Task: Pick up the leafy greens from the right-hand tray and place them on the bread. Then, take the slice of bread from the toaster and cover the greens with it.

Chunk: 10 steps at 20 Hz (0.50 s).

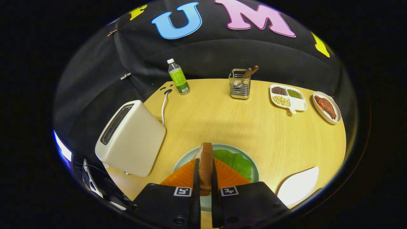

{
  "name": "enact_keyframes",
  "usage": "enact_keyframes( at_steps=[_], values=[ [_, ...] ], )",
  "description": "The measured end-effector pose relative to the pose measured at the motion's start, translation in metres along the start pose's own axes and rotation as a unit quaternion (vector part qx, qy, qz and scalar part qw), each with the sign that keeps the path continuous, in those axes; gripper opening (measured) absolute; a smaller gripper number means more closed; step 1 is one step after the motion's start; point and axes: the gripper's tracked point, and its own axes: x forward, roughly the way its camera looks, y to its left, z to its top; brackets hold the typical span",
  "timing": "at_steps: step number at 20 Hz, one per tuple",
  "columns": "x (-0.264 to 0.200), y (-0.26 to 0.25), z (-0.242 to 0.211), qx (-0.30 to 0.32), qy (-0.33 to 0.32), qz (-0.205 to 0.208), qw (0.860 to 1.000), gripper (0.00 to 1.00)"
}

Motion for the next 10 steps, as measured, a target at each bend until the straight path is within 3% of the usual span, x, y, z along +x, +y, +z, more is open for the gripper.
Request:
enact_keyframes(
  at_steps=[3,9,10],
  values=[
    [0.001,-0.017,-0.010,0.021,-0.001,-0.004,1.000,0.20],
    [0.007,-0.065,-0.029,0.022,0.009,-0.051,0.998,0.54],
    [0.007,-0.075,-0.030,0.014,0.006,-0.065,0.998,0.55]
  ],
)
